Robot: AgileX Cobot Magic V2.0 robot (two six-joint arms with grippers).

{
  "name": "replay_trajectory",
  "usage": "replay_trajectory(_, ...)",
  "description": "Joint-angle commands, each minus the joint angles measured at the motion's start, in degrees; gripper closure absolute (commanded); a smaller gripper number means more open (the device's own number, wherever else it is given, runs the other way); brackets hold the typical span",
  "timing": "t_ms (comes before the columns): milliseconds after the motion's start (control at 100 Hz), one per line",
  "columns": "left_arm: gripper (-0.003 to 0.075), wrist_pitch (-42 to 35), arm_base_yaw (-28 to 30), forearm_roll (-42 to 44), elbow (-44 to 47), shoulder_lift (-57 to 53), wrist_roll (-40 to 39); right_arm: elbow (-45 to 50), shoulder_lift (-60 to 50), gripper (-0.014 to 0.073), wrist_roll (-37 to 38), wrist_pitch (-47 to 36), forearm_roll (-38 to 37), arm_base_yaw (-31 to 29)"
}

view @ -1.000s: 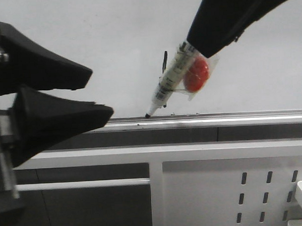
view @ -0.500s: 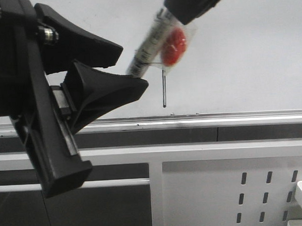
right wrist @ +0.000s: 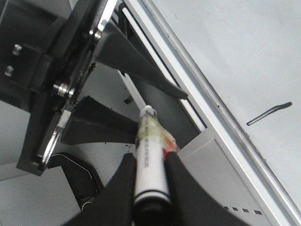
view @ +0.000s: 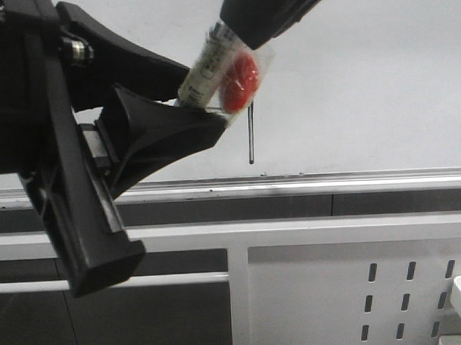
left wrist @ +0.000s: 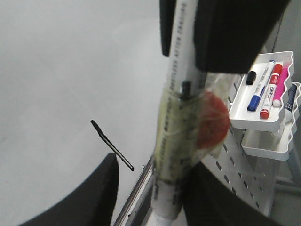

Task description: Write number 1 on whiteboard

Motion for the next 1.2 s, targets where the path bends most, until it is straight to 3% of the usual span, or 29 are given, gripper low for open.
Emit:
replay_trajectory(0,0.0497,-4.24,-0.42,0.27,-1.59,-0.94,-0.67,-1.98,-0.58,0.0671,-0.66,-3.74,-0.53,-0.06)
replay_trajectory(120,0.053,-4.24,-0.42,0.27,-1.59,-0.94,-0.67,-1.98,-0.58,0.0671,-0.66,-3.87,-1.52,-0.06)
replay_trajectory(1020,0.0536,-4.55,-0.42,0.92,-1.59,-0.94,-0.67,-1.98,-0.58,0.0671,-0.66,-3.87,-3.86,-0.17)
replay_trajectory(1090,0.0591,-4.55,-0.42,1.87,-1.59,-0.94,-0.67,-1.98,-0.58,0.0671,-0.66,-3.87,-3.86,-0.17)
replay_trajectory(1190,0.0738,-4.55,-0.42,2.66,-1.59,-0.94,-0.67,-1.98,-0.58,0.0671,-0.66,-3.87,-3.86,-0.17)
